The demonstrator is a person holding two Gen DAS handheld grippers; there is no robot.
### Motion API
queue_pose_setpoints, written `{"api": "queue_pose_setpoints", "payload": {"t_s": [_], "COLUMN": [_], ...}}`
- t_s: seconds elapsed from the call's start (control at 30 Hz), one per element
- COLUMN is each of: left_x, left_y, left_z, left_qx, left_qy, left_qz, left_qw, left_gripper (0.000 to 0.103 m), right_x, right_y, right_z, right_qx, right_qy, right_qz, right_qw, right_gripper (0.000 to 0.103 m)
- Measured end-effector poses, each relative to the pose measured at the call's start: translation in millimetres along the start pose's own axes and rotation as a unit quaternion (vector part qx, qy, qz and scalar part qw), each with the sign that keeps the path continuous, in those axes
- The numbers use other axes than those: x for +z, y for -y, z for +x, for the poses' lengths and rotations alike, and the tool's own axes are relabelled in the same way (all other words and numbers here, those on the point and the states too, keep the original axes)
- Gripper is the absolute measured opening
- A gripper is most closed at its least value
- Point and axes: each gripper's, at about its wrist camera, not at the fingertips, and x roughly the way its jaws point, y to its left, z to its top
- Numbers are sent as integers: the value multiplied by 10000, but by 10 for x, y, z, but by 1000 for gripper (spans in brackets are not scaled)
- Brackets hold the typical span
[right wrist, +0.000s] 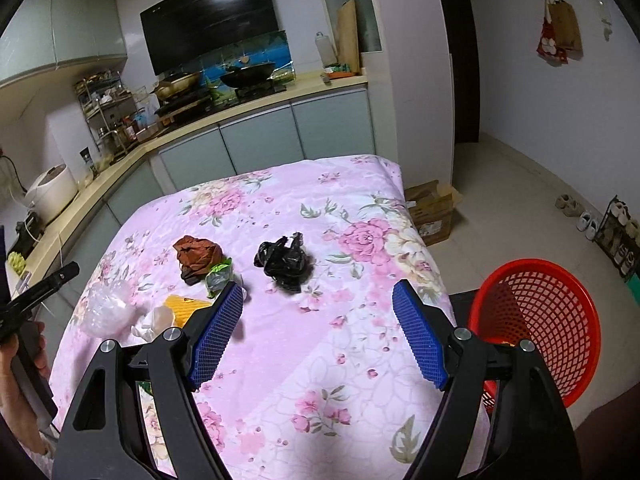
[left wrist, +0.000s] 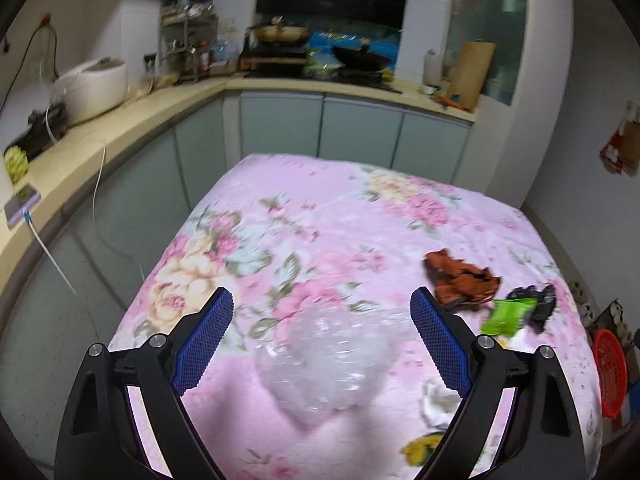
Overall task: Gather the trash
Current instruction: 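Move both tools back over the trash on the bed, then grasp the clear plastic bag with the left tool while the right tool grasps the white tissue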
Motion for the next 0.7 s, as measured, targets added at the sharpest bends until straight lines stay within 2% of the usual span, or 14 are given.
{"api": "queue_pose_setpoints", "payload": {"t_s": [0.17,0.47,0.53,0.6,0.7], "left_x": [-146,-323,-344,-354,-333], "left_y": [19,132,135,131,120], "left_z": [313,733,751,763,729], "left_qx": [-294,-405,-451,-491,-488], "left_qy": [-490,-832,-827,-824,-737], "left_qz": [79,312,315,298,263], "left_qw": [9983,9952,9951,9949,9957], "left_gripper": [87,86,77,61,49], "right_x": [-10,-8,-16,-23,-33], "right_y": [-101,-244,-248,-262,-300], "right_z": [91,212,243,280,339], "right_qx": [52,53,42,35,68], "right_qy": [-115,-251,-287,-322,-383], "right_qz": [-59,-194,-195,-203,-218], "right_qw": [9999,9995,9994,9993,9990], "right_gripper": [75,75,75,75,75]}}
